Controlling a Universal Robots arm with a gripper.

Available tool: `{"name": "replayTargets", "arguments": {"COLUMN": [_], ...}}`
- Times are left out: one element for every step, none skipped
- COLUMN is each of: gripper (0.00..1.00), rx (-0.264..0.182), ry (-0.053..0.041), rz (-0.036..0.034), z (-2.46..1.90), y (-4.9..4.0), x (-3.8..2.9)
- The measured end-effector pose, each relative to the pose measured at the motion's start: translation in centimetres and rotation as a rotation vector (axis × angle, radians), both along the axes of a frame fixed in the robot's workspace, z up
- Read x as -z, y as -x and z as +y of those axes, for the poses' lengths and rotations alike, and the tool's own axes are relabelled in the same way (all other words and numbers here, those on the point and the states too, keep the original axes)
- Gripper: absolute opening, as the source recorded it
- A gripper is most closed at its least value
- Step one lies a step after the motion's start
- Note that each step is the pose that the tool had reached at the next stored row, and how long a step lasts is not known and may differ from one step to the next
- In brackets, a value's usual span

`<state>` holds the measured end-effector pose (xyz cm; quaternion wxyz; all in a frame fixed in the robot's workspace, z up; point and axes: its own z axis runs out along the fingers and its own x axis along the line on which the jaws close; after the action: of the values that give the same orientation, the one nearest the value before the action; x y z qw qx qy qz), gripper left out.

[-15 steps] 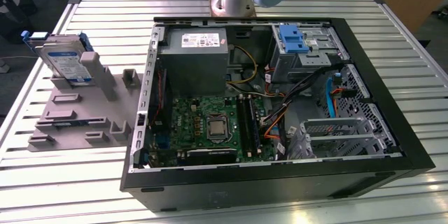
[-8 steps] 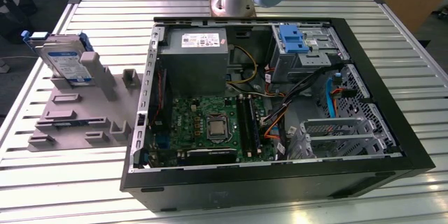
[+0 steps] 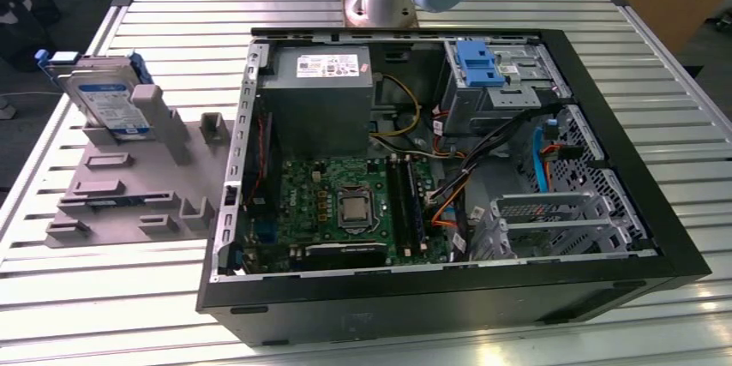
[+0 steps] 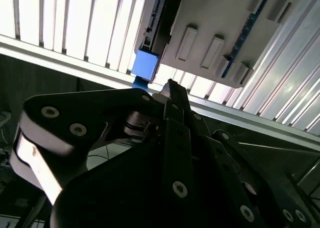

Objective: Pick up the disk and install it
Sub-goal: 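Pick up the disk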

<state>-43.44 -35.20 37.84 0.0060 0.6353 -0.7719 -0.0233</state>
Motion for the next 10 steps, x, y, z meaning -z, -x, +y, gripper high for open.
{"name": "replayTargets", "arguments": {"gripper": [0.11,0.11,0.11,0.11,0.11,0.11,0.11,0.11,0.11,0.11], "rx": [-0.018,-0.037,-0.048,-0.052,-0.052,-0.052,-0.052,-0.052,-0.052,-0.052], "ry": [-0.0001,0.0,-0.0007,-0.0021,-0.0022,-0.0023,-0.0023,-0.0024,-0.0024,-0.0024], "rz": [-0.0001,0.0,0.0,0.0001,0.0,0.0,-0.0001,-0.0001,-0.0001,-0.0002], "z": [0.0,0.0,0.0,0.0,0.01,0.01,0.0,0.0,0.0,0.0], "y": [0.0,0.0,0.0,0.0,0.0,0.0,0.0,0.0,0.0,0.0], "x": [0.04,0.05,0.06,0.05,0.06,0.06,0.06,0.06,0.06,0.06]}}
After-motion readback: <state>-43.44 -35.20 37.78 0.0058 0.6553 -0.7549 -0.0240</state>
